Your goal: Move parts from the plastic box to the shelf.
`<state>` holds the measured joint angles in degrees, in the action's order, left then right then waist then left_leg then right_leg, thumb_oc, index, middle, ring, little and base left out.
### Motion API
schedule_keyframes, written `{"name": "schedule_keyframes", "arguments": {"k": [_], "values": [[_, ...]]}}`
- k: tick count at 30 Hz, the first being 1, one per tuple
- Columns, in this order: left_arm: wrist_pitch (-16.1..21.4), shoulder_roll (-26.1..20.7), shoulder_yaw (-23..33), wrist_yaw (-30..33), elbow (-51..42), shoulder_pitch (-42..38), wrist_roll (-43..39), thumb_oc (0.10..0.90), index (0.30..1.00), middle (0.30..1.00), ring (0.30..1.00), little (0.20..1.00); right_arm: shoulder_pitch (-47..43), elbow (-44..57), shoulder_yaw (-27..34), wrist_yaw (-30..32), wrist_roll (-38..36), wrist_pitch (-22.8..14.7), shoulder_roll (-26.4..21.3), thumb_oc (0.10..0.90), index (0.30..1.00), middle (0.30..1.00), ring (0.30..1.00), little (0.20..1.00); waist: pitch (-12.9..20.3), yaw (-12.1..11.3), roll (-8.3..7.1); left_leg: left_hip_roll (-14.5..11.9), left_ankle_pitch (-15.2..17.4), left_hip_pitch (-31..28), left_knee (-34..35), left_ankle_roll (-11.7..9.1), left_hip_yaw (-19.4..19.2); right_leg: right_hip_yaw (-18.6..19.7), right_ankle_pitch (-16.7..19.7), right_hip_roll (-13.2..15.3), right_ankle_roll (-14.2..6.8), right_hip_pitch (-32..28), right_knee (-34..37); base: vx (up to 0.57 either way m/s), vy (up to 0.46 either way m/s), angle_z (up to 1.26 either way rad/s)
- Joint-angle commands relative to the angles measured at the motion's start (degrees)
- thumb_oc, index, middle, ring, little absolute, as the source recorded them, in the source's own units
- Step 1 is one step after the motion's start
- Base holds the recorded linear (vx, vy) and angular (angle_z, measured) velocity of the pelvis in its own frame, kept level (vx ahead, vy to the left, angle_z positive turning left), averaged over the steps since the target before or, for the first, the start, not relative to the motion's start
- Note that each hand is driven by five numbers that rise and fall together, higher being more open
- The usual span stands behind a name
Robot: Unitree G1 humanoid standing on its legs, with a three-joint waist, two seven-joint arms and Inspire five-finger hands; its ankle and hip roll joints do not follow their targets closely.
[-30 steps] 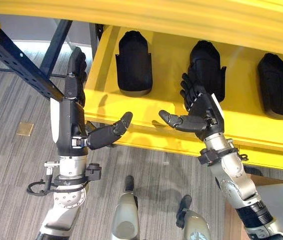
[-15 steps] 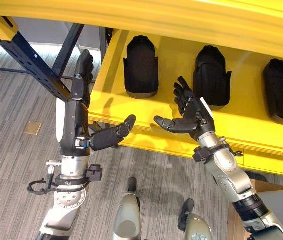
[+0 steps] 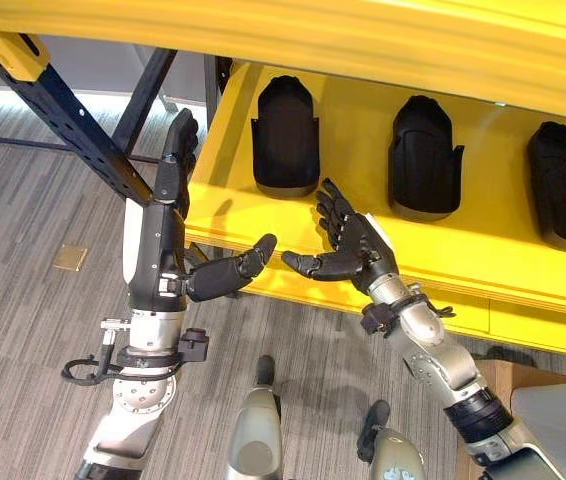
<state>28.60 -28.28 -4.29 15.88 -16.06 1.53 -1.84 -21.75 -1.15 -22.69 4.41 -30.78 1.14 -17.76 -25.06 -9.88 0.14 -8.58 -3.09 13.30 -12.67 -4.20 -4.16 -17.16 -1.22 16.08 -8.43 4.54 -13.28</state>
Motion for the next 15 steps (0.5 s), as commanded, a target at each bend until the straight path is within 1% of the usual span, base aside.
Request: {"name": "schedule_keyframes", "arguments": {"k": [1, 5, 8, 11, 13, 15], "values": [[3.44, -1.05, -0.13, 1.62, -5.58, -1.75, 0.27, 0.900, 1.000, 1.000, 1.000, 1.000, -5.07, 2.61, 1.16, 0.84, -2.99, -4.86, 3.16, 0.900, 1.000, 1.000, 1.000, 1.000, 4.72, -0.60, -0.89, 1.45, 5.96, -3.60, -0.30, 1.10, 1.13, 3.33, -5.38, -1.83, 2.36, -1.43, -2.67, 0.00, 0.000, 0.00], [3.15, -1.07, -0.66, 1.65, -5.70, -1.94, 0.36, 0.900, 1.000, 1.000, 1.000, 1.000, -6.64, 1.28, 1.49, 4.49, -3.31, -6.18, 3.91, 0.900, 1.000, 1.000, 1.000, 1.000, 4.73, -0.75, -0.68, 1.41, 5.98, -3.87, -0.22, 1.10, 1.17, 3.27, -5.36, -1.71, 2.40, -1.41, -2.83, 0.00, 0.000, 0.00], [2.39, -0.81, -1.07, 2.57, -5.67, -2.14, 0.94, 0.900, 1.000, 1.000, 1.000, 1.000, -7.11, 0.84, 3.45, 13.17, -0.48, -7.59, 4.55, 0.900, 1.000, 1.000, 1.000, 1.000, 4.84, -0.18, -0.40, 1.42, 6.17, -4.17, -0.24, 1.19, 1.01, 3.71, -5.48, -1.68, 2.50, -1.09, -3.31, 0.01, 0.022, 0.00], [1.76, -0.54, -1.47, 3.45, -5.72, -2.48, 1.50, 0.900, 1.000, 1.000, 1.000, 1.000, -7.06, 0.75, 4.42, 17.31, -0.10, -6.91, 5.04, 0.900, 1.000, 1.000, 1.000, 1.000, 4.84, 0.19, -0.27, 1.40, 6.31, -4.26, -0.33, 1.24, 0.86, 4.03, -5.54, -1.66, 2.60, -0.87, -3.56, 0.00, 0.020, -0.02], [1.20, -0.38, -1.64, 4.44, -5.64, -2.65, 1.78, 0.900, 1.000, 1.000, 1.000, 1.000, -6.52, 0.20, 5.68, 19.96, 0.36, -7.26, 5.48, 0.900, 1.000, 1.000, 1.000, 1.000, 4.89, 0.85, -0.02, 1.41, 6.37, -4.55, -0.13, 1.27, 0.60, 4.55, -5.64, -1.71, 2.69, -0.56, -3.80, 0.01, 0.059, -0.03], [0.94, -0.26, -1.74, 4.87, -5.59, -2.69, 2.07, 0.900, 1.000, 1.000, 1.000, 1.000, -5.94, 0.40, 6.18, 20.60, 0.67, -7.12, 5.59, 0.900, 1.000, 1.000, 1.000, 1.000, 4.86, 1.14, 0.08, 1.42, 6.39, -4.63, -0.08, 1.28, 0.47, 4.76, -5.67, -1.70, 2.71, -0.36, -3.96, 0.00, 0.037, -0.06]]}}
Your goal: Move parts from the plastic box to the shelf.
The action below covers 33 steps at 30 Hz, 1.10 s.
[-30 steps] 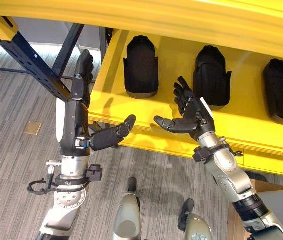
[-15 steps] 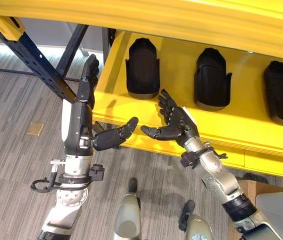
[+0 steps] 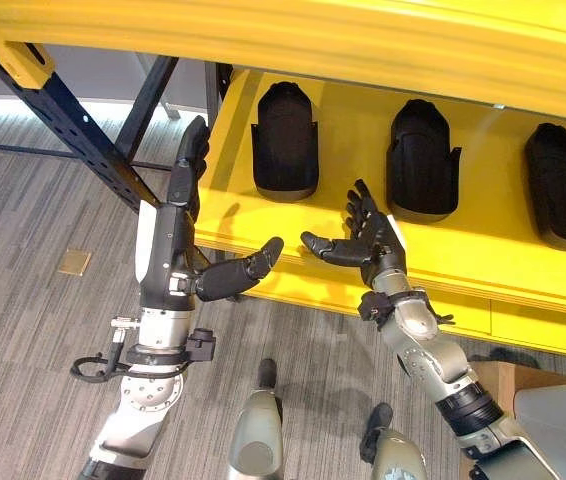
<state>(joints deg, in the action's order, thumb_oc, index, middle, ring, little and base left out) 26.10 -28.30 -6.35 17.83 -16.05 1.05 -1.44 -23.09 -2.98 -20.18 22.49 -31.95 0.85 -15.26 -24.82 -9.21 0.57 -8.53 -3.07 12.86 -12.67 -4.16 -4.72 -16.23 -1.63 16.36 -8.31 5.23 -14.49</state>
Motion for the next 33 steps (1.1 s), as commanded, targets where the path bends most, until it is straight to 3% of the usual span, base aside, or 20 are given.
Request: {"name": "schedule_keyframes", "arguments": {"k": [1, 9, 21, 28, 33], "values": [[3.25, -0.14, 0.23, 3.45, -5.59, -2.23, 1.91, 0.900, 1.000, 1.000, 1.000, 1.000, -3.91, 2.46, 4.02, 3.20, 2.22, -6.50, 3.20, 0.900, 1.000, 1.000, 1.000, 1.000, 4.61, 0.81, -0.27, 1.36, 6.42, -4.27, -0.10, 1.27, 0.89, 4.01, -5.25, -1.97, 2.60, -0.91, -2.89, 0.01, 0.024, -0.07], [2.60, 0.02, 0.26, 4.16, -5.98, -2.32, 1.82, 0.900, 1.000, 1.000, 1.000, 1.000, -2.22, 3.68, 2.64, -2.01, 3.65, -2.25, 3.35, 0.900, 1.000, 1.000, 1.000, 1.000, 4.38, 1.58, 0.10, 1.51, 6.70, -4.51, -0.28, 1.36, 0.51, 4.74, -5.37, -1.92, 2.70, -0.27, -3.40, 0.00, 0.022, -0.07], [1.35, -0.47, -0.51, -0.06, -6.03, -3.84, 0.16, 0.900, 1.000, 1.000, 1.000, 1.000, -9.81, -2.25, -0.52, -6.77, 4.44, 3.04, 4.00, 0.900, 1.000, 1.000, 1.000, 1.000, 4.33, -1.06, -0.34, 1.84, 6.80, -4.05, -1.10, 1.15, 1.78, 3.19, -5.33, -1.48, 2.69, -0.98, -3.59, 0.02, -0.022, 0.06], [0.31, -0.98, -1.95, -0.23, -5.21, -5.03, 0.15, 0.900, 1.000, 1.000, 1.000, 1.000, -15.57, -7.51, 1.16, 1.18, 3.42, 2.00, 4.61, 0.900, 1.000, 1.000, 1.000, 1.000, 4.34, -2.11, -0.18, 1.90, 7.26, -3.93, -1.95, 1.24, 2.26, 2.66, -5.43, -1.19, 2.73, -1.39, -3.95, 0.05, -0.003, 0.03], [-0.98, -1.12, -2.10, -0.03, -5.26, -5.58, -0.22, 0.900, 1.000, 1.000, 1.000, 1.000, -17.97, -10.27, 4.47, 1.80, 2.93, 2.66, 3.07, 0.900, 1.000, 1.000, 1.000, 1.000, 4.23, -2.35, -0.11, 1.98, 7.73, -3.82, -2.64, 1.26, 2.47, 2.46, -5.59, -1.04, 2.82, -1.58, -4.25, 0.05, 0.007, 0.01]]}}
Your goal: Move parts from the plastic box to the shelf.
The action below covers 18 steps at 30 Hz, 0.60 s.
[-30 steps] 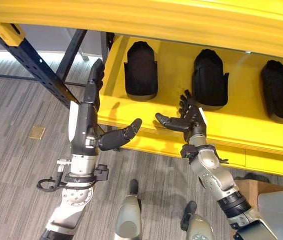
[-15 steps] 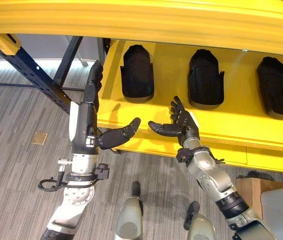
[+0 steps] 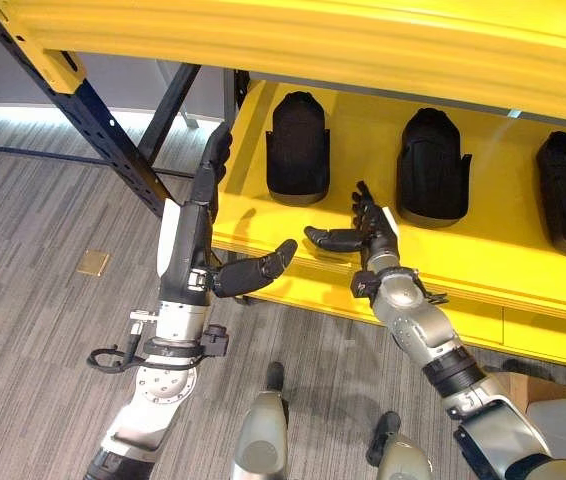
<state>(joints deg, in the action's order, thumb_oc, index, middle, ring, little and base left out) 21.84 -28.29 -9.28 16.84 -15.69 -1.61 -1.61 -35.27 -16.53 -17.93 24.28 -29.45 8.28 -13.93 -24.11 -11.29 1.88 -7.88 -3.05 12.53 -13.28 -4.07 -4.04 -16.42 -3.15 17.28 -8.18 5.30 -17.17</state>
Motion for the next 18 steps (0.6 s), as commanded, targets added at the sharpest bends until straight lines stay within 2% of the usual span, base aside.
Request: {"name": "schedule_keyframes", "arguments": {"k": [1, 6, 9, 12, 14, 16, 18], "values": [[3.26, -1.21, 0.84, 1.08, -5.58, -2.89, -0.10, 0.900, 1.000, 1.000, 1.000, 1.000, -6.08, 3.10, 2.49, -0.25, 0.27, -4.49, 1.52, 0.900, 1.000, 1.000, 1.000, 1.000, 3.51, -0.27, -1.39, 1.29, 7.73, -3.48, -2.08, 1.16, 1.79, 2.65, -4.08, -1.94, 2.68, -1.62, -1.64, 0.00, 0.000, 0.00], [3.61, -1.32, 0.78, 1.10, -5.08, -2.79, -0.41, 0.900, 1.000, 1.000, 1.000, 1.000, -7.22, 2.41, 3.27, -1.55, 0.03, -4.19, 0.56, 0.900, 1.000, 1.000, 1.000, 1.000, 3.47, -0.46, -1.33, 1.30, 7.79, -3.46, -2.22, 1.14, 1.81, 2.48, -4.17, -1.77, 2.67, -1.62, -1.82, 0.01, 0.005, 0.00], [3.72, -1.54, 1.01, 0.84, -4.90, -2.86, -1.06, 0.900, 1.000, 1.000, 1.000, 1.000, -8.92, 1.34, 3.30, -3.26, -0.28, -2.80, -0.22, 0.900, 1.000, 1.000, 1.000, 1.000, 3.35, -0.79, -1.35, 1.39, 8.00, -3.31, -2.70, 1.14, 1.81, 2.31, -4.27, -1.58, 2.66, -1.57, -2.21, 0.00, 0.000, 0.00], [4.04, -1.60, 0.87, 0.65, -4.47, -3.11, -1.19, 0.900, 1.000, 1.000, 1.000, 1.000, -10.11, 0.66, 1.89, -5.43, -1.10, -0.74, -0.50, 0.900, 1.000, 1.000, 1.000, 1.000, 3.07, -1.12, -1.49, 1.46, 8.22, -3.20, -3.18, 1.20, 1.82, 2.15, -4.32, -1.42, 2.65, -1.56, -2.51, 0.00, 0.000, 0.00], [3.91, -1.60, 0.77, 0.92, -4.48, -3.30, -1.11, 0.900, 1.000, 1.000, 1.000, 1.000, -10.41, -0.03, 0.78, -6.86, -0.49, -0.83, -0.19, 0.900, 1.000, 1.000, 1.000, 1.000, 2.99, -1.31, -1.50, 1.46, 8.17, -3.15, -3.25, 1.20, 1.88, 2.08, -4.31, -1.36, 2.62, -1.61, -2.56, 0.00, 0.000, 0.00], [3.01, -1.68, 0.75, 0.70, -4.36, -3.44, -1.10, 0.900, 1.000, 1.000, 1.000, 1.000, -10.60, -0.79, -0.29, -6.22, -1.76, 0.85, 0.22, 0.900, 1.000, 1.000, 1.000, 1.000, 3.01, -1.65, -1.60, 1.46, 8.06, -3.25, -3.15, 1.23, 1.96, 1.83, -4.18, -1.37, 2.49, -1.86, -2.44, 0.00, 0.000, 0.00], [2.97, -1.83, 0.58, 0.57, -4.11, -3.54, -1.60, 0.900, 1.000, 1.000, 1.000, 1.000, -11.02, -1.72, -0.72, -6.33, -1.52, 0.50, 0.34, 0.900, 1.000, 1.000, 1.000, 1.000, 2.94, -1.83, -1.60, 1.41, 7.97, -3.19, -3.11, 1.21, 1.99, 1.75, -4.19, -1.39, 2.49, -1.86, -2.46, 0.00, 0.000, 0.00]]}}
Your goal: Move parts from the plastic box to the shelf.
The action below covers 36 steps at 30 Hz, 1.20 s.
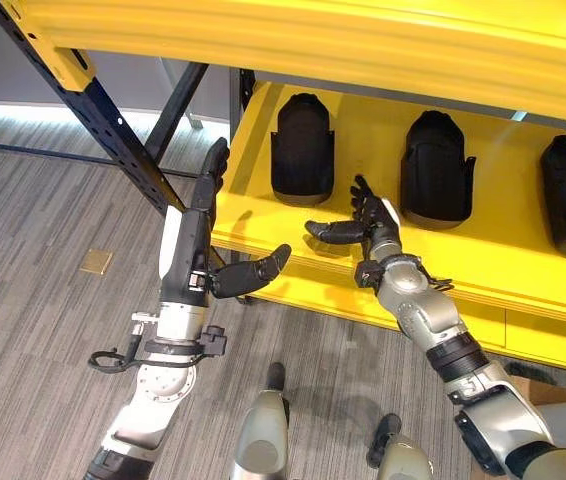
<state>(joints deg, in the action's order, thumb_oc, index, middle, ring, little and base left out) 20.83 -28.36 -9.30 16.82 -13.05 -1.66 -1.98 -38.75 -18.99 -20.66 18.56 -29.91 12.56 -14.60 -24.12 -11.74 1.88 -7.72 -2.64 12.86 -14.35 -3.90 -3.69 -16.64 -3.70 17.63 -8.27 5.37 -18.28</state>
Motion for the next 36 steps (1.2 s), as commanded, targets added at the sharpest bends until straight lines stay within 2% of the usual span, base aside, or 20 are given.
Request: {"name": "schedule_keyframes", "arguments": {"k": [1, 8, 19, 29, 31, 36], "values": [[4.04, -1.77, 0.59, 0.58, -6.72, -3.55, -1.20, 0.900, 1.000, 1.000, 1.000, 1.000, -7.66, 0.55, 1.98, -0.67, -1.07, -3.93, 1.05, 0.900, 1.000, 1.000, 1.000, 1.000, 2.92, -1.40, -1.60, 1.25, 7.55, -3.51, -2.05, 1.04, 1.65, 1.93, -3.65, -1.74, 2.58, -1.93, -1.34, 0.00, 0.000, 0.00], [4.51, -1.81, 0.25, 1.06, -6.63, -3.83, -0.89, 0.900, 1.000, 1.000, 1.000, 1.000, -9.42, -1.95, 1.63, -1.05, -5.16, -5.31, 1.68, 0.900, 1.000, 1.000, 1.000, 1.000, 2.82, -1.77, -1.65, 1.21, 7.46, -3.51, -1.89, 1.01, 1.48, 1.65, -3.56, -1.75, 2.45, -2.12, -1.08, 0.00, 0.000, 0.00], [4.36, -1.63, -0.47, 2.74, -6.28, -4.09, 0.28, 0.900, 1.000, 1.000, 1.000, 1.000, -9.94, -2.46, 1.12, 0.52, -4.28, -5.99, 2.42, 0.900, 1.000, 1.000, 1.000, 1.000, 2.61, -1.72, -1.61, 1.04, 7.35, -3.69, -1.80, 1.01, 1.19, 1.90, -3.28, -1.79, 2.42, -2.20, -0.74, 0.00, 0.000, 0.00], [4.09, -1.99, -0.18, 3.58, -6.02, -3.94, -0.57, 0.900, 1.000, 1.000, 1.000, 1.000, -12.58, -3.71, 1.01, -2.82, -3.86, -4.44, 0.70, 0.900, 1.000, 1.000, 1.000, 1.000, 2.70, -2.27, -1.85, 1.18, 7.39, -3.70, -1.82, 0.95, 1.14, 1.51, -3.12, -1.61, 2.24, -2.68, -0.15, 0.00, 0.011, 0.01], [4.66, -1.97, -0.51, 4.00, -5.56, -3.90, -0.27, 0.900, 1.000, 1.000, 1.000, 1.000, -12.72, -3.64, 0.45, -3.21, -8.63, -4.50, 1.08, 0.900, 1.000, 1.000, 1.000, 1.000, 2.74, -2.42, -1.98, 1.08, 7.41, -3.85, -1.81, 1.00, 1.15, 1.36, -3.04, -1.58, 2.20, -2.87, -0.07, 0.04, 0.012, 0.06], [4.51, -2.07, -0.18, 3.81, -5.63, -3.31, -0.65, 0.900, 1.000, 1.000, 1.000, 1.000, -13.20, -3.45, -0.10, -3.90, -7.41, -4.51, 1.00, 0.900, 1.000, 1.000, 1.000, 1.000, 2.82, -2.88, -2.30, 1.07, 7.52, -3.85, -1.99, 1.04, 1.25, 1.13, -3.11, -1.55, 2.13, -3.24, 0.05, 0.02, 0.004, 0.02]]}}
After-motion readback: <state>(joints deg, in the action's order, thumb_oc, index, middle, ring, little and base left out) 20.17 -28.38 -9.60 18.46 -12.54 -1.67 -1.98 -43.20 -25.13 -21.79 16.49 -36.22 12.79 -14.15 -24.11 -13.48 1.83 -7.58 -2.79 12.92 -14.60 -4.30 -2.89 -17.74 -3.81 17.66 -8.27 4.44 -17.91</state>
